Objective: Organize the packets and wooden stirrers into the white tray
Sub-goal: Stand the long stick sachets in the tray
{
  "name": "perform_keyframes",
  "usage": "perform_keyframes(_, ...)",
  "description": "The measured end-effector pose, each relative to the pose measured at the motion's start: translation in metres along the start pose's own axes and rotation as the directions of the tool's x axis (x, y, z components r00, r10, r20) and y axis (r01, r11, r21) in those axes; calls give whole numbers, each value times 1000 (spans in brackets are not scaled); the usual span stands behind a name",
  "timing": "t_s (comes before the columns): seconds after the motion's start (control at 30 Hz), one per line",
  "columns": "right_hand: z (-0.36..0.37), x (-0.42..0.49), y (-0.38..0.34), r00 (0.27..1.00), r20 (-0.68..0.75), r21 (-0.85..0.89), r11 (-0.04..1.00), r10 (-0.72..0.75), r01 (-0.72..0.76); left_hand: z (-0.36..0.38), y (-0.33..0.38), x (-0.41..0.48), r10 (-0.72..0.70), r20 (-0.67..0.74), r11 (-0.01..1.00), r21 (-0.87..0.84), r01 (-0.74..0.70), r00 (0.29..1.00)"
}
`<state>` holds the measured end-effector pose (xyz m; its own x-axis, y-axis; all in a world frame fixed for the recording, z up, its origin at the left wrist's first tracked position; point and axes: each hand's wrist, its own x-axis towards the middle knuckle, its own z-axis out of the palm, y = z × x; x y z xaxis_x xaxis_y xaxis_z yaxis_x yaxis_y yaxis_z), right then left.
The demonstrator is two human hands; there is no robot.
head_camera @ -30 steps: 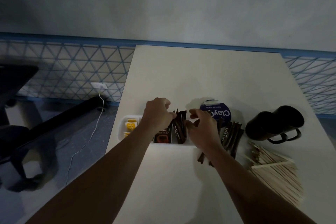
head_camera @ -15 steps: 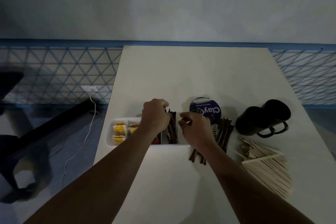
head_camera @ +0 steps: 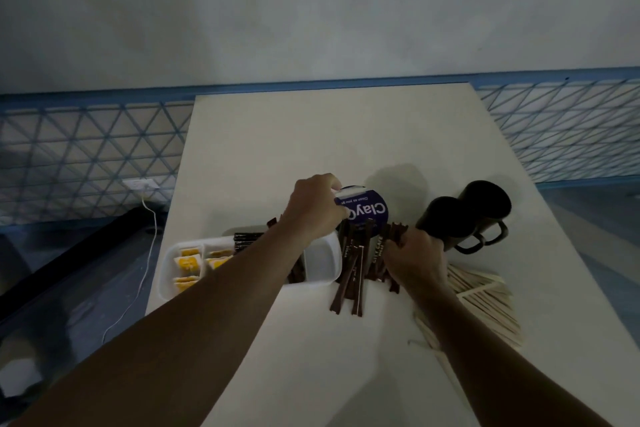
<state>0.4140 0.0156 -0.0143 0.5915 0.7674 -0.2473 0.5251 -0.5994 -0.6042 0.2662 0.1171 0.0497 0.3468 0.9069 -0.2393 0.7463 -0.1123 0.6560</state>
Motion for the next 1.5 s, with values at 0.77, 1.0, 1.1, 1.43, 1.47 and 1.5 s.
perform_keyframes(0.77, 31, 31, 30, 992, 74, -116, 989, 100, -91, 88, 11, 62, -361, 228, 879, 407, 249, 904)
perform_keyframes(1.0, 37, 37, 35, 993, 94, -112, 992, 76, -65, 106, 5, 68, -314, 227, 894, 398, 206, 922)
perform_keyframes(1.1, 39, 39, 37, 993, 99, -99, 993, 67, -57, 110, 5, 69, -273, 217, 900, 401, 170, 937)
perform_keyframes(1.43, 34, 36, 38, 988, 153, -154, 988, 3, 21, 108, 7, 65, -243, 230, 948, 261, 181, 942)
perform_keyframes(1.47, 34, 36, 38, 986, 168, -180, 982, -22, 52, 107, 6, 66, -228, 231, 957, 235, 173, 946)
perform_keyframes(1.5, 33, 35, 38, 983, 178, -200, 977, -42, 78, 105, 7, 66, -209, 230, 964, 212, 161, 951)
